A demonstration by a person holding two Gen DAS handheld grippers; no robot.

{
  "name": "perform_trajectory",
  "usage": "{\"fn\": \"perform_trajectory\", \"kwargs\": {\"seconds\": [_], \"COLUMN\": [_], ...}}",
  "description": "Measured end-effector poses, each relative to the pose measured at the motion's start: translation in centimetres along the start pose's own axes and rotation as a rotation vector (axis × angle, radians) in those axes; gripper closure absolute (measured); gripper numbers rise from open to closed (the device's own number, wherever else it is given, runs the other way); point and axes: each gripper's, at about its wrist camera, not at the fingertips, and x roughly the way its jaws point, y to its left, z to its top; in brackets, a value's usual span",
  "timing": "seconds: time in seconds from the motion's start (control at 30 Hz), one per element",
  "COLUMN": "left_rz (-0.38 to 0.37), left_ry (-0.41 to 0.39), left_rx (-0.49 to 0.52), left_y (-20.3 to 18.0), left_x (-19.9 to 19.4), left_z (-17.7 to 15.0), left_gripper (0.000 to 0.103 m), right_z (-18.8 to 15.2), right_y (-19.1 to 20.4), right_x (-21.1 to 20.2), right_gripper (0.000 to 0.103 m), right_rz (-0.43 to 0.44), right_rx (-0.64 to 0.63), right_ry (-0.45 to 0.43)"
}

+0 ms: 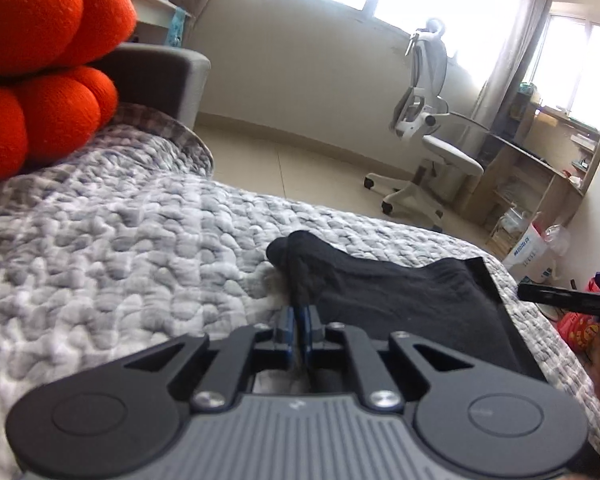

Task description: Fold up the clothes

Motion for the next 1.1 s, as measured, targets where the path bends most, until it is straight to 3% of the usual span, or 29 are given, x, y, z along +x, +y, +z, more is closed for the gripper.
{"fn": "perform_trajectory", "kwargs": {"seconds": [0.13,0.23,0.3,0.37,0.43,0.63,0.7,0.8,0.87,1.0,1.1], "left_rz": [-0.074,-0.15,-0.185,-0.184,-0.189,-0.169,-0.147,-0.177,-0.192,-0.167,-0.184], "left_ry": [0.001,0.065,0.115,0.147,0.129,0.173,0.159,0.083,0.092,0.202,0.179], "left_rx": [0.022,0.046,0.065,0.075,0.052,0.019,0.031,0.018,0.015,0.014,-0.018], "left_y": [-1.6,-3.1,-3.9,-4.2,-3.8,-2.9,-3.2,-3.1,-3.4,-3.5,-2.7], "left_x": [-4.7,-7.0,-7.9,-8.4,-9.1,-10.8,-11.8,-13.1,-12.5,-10.6,-11.4], "left_z": [-2.1,-4.8,-6.7,-8.3,-9.2,-9.2,-8.6,-7.2,-7.1,-9.1,-10.3], "left_gripper": [0.091,0.088,0.088,0.088,0.088,0.09,0.09,0.088,0.088,0.089,0.09], "right_z": [-1.9,-4.4,-6.3,-8.2,-9.0,-9.8,-9.6,-8.9,-8.5,-10.0,-10.9], "right_y": [1.7,2.8,4.3,5.1,4.0,3.7,4.2,5.4,6.3,6.9,5.7], "right_x": [-4.8,-7.1,-7.7,-7.8,-8.7,-11.5,-12.3,-12.7,-12.5,-10.3,-11.7], "right_gripper": [0.086,0.086,0.086,0.086,0.088,0.091,0.085,0.085,0.085,0.086,0.086], "right_rz": [0.168,0.301,0.319,0.257,0.254,0.169,0.136,0.172,0.203,0.154,0.158], "right_rx": [0.014,0.014,-0.063,-0.137,-0.091,-0.123,-0.161,-0.183,-0.202,-0.252,-0.188], "right_ry": [0.052,0.139,0.202,0.259,0.257,0.263,0.251,0.181,0.149,0.249,0.229]}}
